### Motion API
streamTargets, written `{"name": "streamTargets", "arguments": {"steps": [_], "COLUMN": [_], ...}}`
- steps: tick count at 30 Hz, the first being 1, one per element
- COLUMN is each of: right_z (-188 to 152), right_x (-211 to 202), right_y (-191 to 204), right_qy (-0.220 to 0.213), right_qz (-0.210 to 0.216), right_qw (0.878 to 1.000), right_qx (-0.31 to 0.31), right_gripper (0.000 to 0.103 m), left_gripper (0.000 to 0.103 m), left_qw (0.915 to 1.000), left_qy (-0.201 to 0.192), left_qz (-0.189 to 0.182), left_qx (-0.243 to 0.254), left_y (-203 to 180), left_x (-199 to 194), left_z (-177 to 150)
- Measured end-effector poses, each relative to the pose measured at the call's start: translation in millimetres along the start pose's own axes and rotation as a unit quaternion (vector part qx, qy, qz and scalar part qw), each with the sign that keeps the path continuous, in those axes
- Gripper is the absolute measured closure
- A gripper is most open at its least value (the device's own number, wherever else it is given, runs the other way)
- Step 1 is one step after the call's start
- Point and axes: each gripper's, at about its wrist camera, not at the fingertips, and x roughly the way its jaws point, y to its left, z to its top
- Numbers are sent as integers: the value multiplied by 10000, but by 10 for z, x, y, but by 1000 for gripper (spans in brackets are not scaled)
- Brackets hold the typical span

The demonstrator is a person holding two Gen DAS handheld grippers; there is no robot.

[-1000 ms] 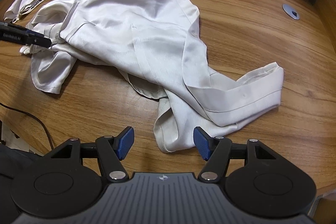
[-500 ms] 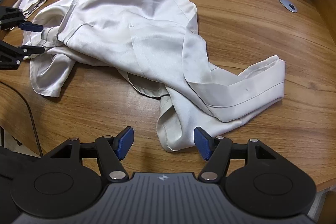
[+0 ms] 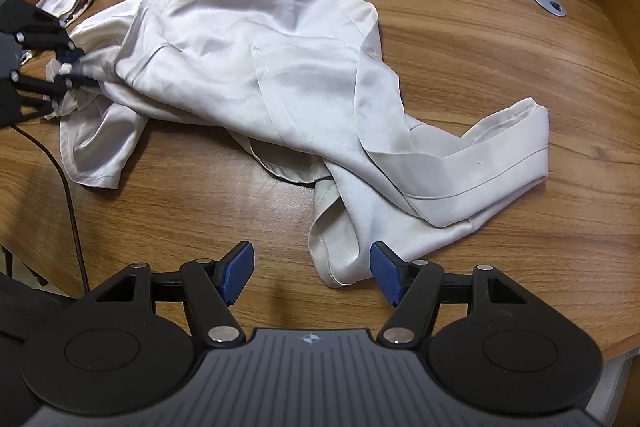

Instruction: Fold clothes

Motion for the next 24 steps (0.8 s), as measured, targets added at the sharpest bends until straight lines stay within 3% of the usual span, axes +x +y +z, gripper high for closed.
{"name": "streamTargets", "arguments": {"steps": [5, 9, 10, 12, 13, 14, 19, 24], "right_z": [61, 173, 200, 251, 275, 300, 586, 1164], "right_x": [82, 155, 168, 188, 186, 177, -59, -268], "right_y": [26, -9, -24, -50, -64, -77, -122, -211], "right_qy": [-49, -111, -113, -52, -24, 1, -316, -772], "right_qz": [-114, -316, -346, -380, -395, -408, -590, -854], "right_qw": [9998, 9991, 9989, 9986, 9983, 9981, 9931, 9813], "right_qx": [-137, -258, -282, -369, -417, -466, -960, -1540], "right_gripper": [33, 34, 41, 69, 94, 101, 102, 102], "left_gripper": [87, 87, 87, 87, 87, 87, 87, 87], "left_qw": [9918, 9708, 9643, 9528, 9466, 9408, 9203, 9023], "left_qy": [-402, -765, -850, -983, -1043, -1088, -1148, -1005], "left_qz": [93, 119, 137, 223, 276, 346, 732, 1097], "left_qx": [-1213, -2270, -2504, -2865, -3037, -3192, -3666, -4047], "left_y": [540, 981, 1087, 1229, 1302, 1358, 1599, 1825], "left_x": [-293, -508, -557, -613, -639, -666, -784, -822], "left_z": [142, 315, 351, 429, 469, 496, 542, 418]}}
